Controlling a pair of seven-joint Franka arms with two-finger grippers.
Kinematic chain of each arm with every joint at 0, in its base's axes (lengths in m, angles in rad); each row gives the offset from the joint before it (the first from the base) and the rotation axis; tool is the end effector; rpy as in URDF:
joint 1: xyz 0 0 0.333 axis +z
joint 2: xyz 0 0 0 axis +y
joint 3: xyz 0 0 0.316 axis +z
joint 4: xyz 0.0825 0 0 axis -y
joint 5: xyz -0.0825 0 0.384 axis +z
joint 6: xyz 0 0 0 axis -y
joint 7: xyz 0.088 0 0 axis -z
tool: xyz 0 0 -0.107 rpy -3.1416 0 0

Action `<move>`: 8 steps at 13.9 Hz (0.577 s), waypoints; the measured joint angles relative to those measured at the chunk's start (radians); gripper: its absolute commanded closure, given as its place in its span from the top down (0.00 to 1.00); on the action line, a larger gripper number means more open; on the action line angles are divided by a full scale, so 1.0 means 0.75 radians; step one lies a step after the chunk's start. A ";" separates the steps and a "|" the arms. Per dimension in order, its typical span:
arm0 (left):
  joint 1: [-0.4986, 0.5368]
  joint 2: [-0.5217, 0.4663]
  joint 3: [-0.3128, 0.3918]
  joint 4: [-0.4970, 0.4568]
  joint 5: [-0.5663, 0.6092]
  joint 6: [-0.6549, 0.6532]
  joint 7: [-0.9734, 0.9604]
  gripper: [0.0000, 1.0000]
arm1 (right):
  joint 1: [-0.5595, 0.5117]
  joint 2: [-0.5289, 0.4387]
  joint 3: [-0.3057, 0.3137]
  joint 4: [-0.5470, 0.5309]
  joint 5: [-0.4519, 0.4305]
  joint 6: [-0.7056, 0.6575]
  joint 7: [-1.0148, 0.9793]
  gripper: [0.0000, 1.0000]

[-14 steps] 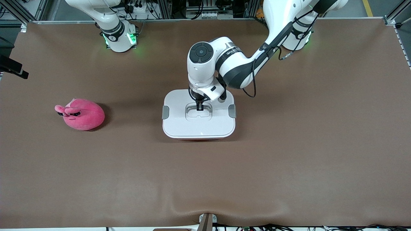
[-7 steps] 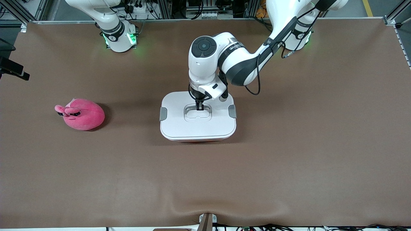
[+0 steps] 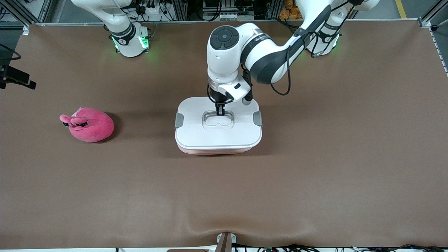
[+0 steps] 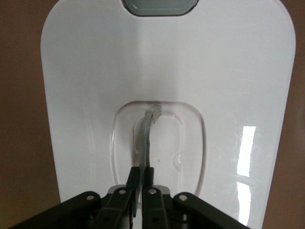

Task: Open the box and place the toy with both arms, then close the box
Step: 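Lift the lid off the pink box while the right gripper reaches the toy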

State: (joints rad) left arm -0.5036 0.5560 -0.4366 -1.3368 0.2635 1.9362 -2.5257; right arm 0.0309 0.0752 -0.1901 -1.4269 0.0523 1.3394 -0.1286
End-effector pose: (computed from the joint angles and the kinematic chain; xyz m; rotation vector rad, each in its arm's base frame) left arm 0.4886 -0.5256 0.4380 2.1518 2.1536 0.0190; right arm 0.5473 -0.0767 0.6315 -3.0720 0.0359 0.2376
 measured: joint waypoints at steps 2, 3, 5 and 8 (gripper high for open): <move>0.023 -0.016 0.000 0.000 0.000 -0.021 0.033 0.00 | -0.007 0.019 0.000 0.000 0.000 -0.006 -0.040 1.00; 0.036 -0.019 -0.001 0.000 -0.001 -0.024 0.041 0.00 | -0.010 0.028 0.000 0.000 0.000 -0.008 -0.068 1.00; 0.061 -0.020 -0.002 0.000 -0.030 -0.043 0.071 0.00 | -0.014 0.049 0.000 -0.001 0.000 -0.008 -0.140 1.00; 0.099 -0.029 -0.003 0.001 -0.119 -0.096 0.193 0.00 | -0.015 0.085 0.000 -0.001 0.000 -0.008 -0.244 1.00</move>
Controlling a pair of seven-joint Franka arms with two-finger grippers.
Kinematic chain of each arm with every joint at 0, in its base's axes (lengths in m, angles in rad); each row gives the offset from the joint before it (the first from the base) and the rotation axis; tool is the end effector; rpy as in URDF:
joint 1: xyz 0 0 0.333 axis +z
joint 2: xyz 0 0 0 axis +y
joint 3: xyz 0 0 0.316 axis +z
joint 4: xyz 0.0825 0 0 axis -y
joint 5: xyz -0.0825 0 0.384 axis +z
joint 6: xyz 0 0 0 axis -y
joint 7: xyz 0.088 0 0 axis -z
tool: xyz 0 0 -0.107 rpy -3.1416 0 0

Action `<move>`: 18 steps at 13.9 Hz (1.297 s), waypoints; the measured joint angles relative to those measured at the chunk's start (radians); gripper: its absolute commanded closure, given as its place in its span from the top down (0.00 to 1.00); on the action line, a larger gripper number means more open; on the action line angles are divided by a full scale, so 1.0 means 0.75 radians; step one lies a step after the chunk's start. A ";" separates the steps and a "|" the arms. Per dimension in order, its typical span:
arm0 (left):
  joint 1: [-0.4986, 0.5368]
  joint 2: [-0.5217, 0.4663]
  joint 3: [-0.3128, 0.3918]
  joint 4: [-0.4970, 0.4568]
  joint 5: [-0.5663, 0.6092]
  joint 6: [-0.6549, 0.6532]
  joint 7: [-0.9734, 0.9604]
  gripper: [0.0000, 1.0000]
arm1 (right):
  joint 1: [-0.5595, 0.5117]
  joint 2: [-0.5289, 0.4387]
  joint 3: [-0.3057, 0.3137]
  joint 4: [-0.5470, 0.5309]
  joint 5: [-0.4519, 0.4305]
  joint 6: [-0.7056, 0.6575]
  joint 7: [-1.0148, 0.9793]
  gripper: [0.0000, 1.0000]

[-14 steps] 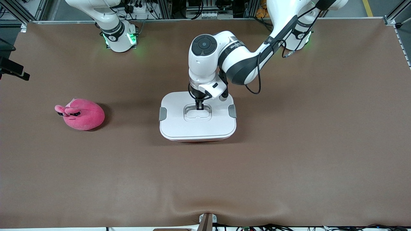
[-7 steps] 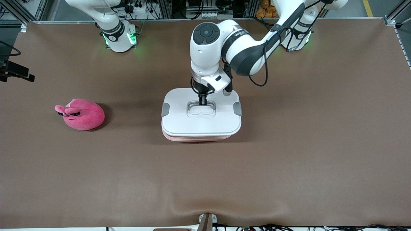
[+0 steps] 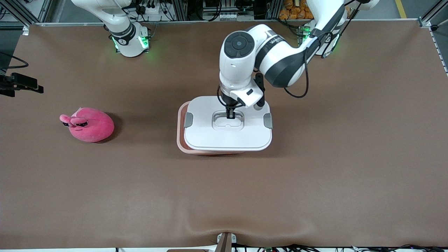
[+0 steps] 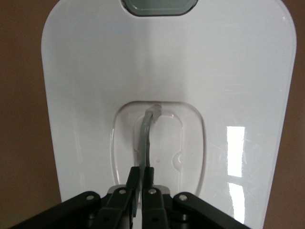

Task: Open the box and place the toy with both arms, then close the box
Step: 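Lift the lid off the pink box while the right gripper reaches the toy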

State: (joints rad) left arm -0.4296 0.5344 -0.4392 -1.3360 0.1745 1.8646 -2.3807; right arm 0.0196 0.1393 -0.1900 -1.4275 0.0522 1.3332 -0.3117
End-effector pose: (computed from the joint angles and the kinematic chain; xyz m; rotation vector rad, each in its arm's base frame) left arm 0.5134 -0.4869 0.4465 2.2432 2.1401 -0.0797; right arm 0.5636 -0.0824 0.5954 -3.0353 -0.2227 0.3338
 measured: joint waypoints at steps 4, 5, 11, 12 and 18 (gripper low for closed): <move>0.045 -0.038 -0.002 0.001 -0.069 -0.129 0.163 0.00 | -0.009 0.047 0.000 0.000 -0.002 0.006 -0.189 1.00; 0.058 -0.050 -0.002 0.002 -0.078 -0.163 0.191 0.00 | -0.010 0.059 0.000 -0.001 -0.005 0.007 -0.237 1.00; 0.155 -0.096 -0.002 0.002 -0.107 -0.279 0.288 0.00 | -0.007 0.104 0.013 -0.077 -0.019 0.085 -0.454 1.00; 0.171 -0.102 -0.002 0.002 -0.107 -0.289 0.300 0.00 | -0.007 0.105 0.013 -0.106 -0.024 0.106 -0.505 1.00; 0.386 -0.143 0.001 0.003 -0.107 -0.334 0.454 0.00 | 0.012 0.108 0.019 -0.289 -0.049 0.273 -0.793 1.00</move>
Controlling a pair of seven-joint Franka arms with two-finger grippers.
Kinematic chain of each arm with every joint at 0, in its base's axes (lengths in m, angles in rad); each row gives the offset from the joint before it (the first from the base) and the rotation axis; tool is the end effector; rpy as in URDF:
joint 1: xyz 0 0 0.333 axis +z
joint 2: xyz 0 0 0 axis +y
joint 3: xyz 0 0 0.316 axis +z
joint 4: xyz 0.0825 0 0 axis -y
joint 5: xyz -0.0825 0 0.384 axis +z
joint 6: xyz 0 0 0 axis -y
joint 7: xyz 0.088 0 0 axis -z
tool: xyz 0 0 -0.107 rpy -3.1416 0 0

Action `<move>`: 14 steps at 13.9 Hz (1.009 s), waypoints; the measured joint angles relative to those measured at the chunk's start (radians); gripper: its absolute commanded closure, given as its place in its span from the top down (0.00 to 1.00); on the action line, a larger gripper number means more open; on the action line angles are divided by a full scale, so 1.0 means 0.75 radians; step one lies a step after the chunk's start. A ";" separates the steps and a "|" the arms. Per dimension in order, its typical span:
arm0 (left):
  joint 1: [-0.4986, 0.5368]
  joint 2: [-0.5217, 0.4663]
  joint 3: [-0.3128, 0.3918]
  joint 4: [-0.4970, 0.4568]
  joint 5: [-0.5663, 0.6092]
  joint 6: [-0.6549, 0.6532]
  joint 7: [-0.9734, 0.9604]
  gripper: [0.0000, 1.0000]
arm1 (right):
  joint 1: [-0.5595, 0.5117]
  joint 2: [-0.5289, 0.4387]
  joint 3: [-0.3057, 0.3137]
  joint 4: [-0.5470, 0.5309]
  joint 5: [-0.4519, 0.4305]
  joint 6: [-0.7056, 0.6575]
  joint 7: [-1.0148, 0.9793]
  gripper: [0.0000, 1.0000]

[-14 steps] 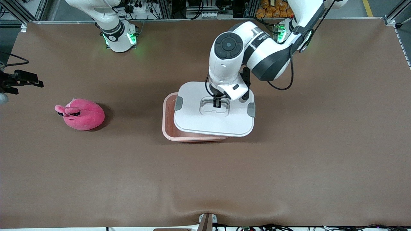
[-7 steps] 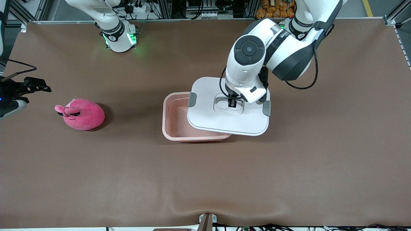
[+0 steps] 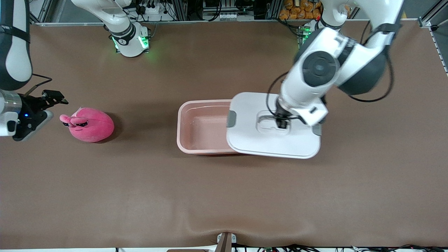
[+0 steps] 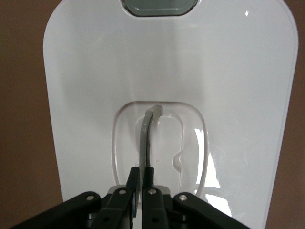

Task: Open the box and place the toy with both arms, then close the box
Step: 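Lift the lid off the pink box while the right gripper reaches the toy, then grasp the pink plush toy with the right gripper and lift it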

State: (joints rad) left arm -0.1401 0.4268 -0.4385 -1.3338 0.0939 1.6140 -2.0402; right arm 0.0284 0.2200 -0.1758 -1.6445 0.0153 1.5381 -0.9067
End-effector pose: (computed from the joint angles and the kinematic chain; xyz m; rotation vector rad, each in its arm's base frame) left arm 0.5889 -0.3102 0.4967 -2.2584 -2.0574 0.1680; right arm 0.5844 -0.0776 0.4634 -2.7589 -1.0943 0.4354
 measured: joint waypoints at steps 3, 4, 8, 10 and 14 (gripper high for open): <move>0.165 -0.021 0.000 0.000 -0.023 -0.034 0.163 0.00 | -0.001 0.000 -0.002 -0.090 -0.003 0.104 -0.158 1.00; 0.219 -0.026 0.000 0.000 -0.027 -0.057 0.218 0.00 | -0.001 0.001 -0.002 -0.113 -0.007 0.129 -0.203 1.00; 0.352 -0.029 0.001 -0.002 -0.032 -0.078 0.277 0.00 | 0.020 0.000 0.001 -0.180 -0.060 0.259 -0.370 1.00; 0.369 -0.028 0.002 -0.006 -0.032 -0.080 0.277 0.00 | 0.027 0.000 0.001 -0.225 -0.067 0.327 -0.437 1.00; 0.391 -0.024 0.013 -0.013 -0.032 -0.080 0.277 0.00 | 0.045 -0.001 0.003 -0.340 -0.088 0.486 -0.555 1.00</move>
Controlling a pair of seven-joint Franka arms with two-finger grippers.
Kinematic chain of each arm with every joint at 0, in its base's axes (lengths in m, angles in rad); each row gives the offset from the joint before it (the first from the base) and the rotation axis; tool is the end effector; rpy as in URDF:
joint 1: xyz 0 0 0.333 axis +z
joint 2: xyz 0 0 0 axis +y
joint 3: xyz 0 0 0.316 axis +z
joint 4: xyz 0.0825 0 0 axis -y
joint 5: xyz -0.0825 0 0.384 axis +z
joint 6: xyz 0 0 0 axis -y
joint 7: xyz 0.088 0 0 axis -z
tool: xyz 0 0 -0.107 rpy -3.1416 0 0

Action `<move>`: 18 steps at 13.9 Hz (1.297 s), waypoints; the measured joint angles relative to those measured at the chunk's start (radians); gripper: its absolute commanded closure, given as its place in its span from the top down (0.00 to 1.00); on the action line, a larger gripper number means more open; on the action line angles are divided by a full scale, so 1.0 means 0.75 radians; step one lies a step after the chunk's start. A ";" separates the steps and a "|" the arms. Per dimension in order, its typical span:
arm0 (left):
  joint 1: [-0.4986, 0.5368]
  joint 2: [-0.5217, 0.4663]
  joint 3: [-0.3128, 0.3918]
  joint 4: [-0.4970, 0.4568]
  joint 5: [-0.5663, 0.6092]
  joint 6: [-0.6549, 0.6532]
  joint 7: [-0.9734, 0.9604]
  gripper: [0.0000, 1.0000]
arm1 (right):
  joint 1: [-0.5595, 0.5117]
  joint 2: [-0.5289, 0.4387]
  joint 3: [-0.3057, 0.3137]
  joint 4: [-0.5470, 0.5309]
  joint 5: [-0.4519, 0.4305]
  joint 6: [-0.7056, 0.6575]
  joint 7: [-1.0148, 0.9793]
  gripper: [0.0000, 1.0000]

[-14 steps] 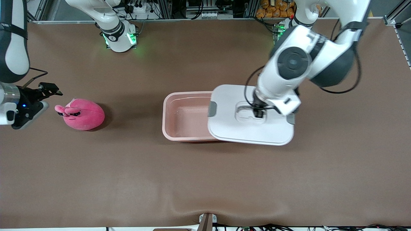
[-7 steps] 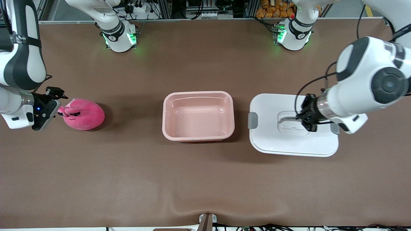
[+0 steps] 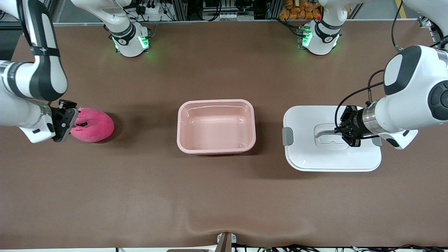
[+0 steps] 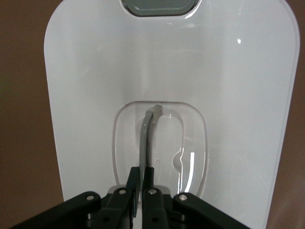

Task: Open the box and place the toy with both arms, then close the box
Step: 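Grasp the pink plush toy with the right gripper and lift it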

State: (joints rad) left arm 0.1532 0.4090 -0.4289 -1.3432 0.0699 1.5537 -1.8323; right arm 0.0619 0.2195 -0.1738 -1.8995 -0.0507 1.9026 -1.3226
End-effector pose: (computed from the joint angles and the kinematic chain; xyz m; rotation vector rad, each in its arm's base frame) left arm 0.6431 -0.1236 0.4984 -2.1496 -2.1477 0.2529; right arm 0.5793 -0.0649 0.3724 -2.4865 -1.7609 0.3305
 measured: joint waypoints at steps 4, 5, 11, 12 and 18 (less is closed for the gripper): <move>0.020 0.014 0.001 -0.001 0.010 0.000 0.000 0.00 | 0.018 -0.002 0.000 -0.078 -0.058 0.081 -0.044 1.00; 0.020 0.017 0.001 -0.002 0.010 0.000 0.000 0.00 | 0.018 -0.005 0.000 -0.081 -0.076 0.082 -0.053 1.00; 0.014 0.025 0.000 -0.008 0.011 0.000 0.000 0.00 | -0.004 -0.016 -0.010 -0.189 -0.095 0.239 -0.188 1.00; 0.014 0.028 0.000 -0.009 0.011 0.000 0.000 0.00 | -0.006 -0.016 -0.010 -0.201 -0.096 0.249 -0.192 1.00; 0.004 0.041 -0.002 -0.010 0.011 0.000 0.000 0.00 | -0.006 -0.020 -0.009 -0.243 -0.096 0.293 -0.235 0.18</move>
State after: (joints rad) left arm 0.1563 0.4395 -0.4303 -1.3506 0.0778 1.5540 -1.8323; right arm 0.0573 0.2048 -0.1806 -2.0818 -0.1225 2.1225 -1.4989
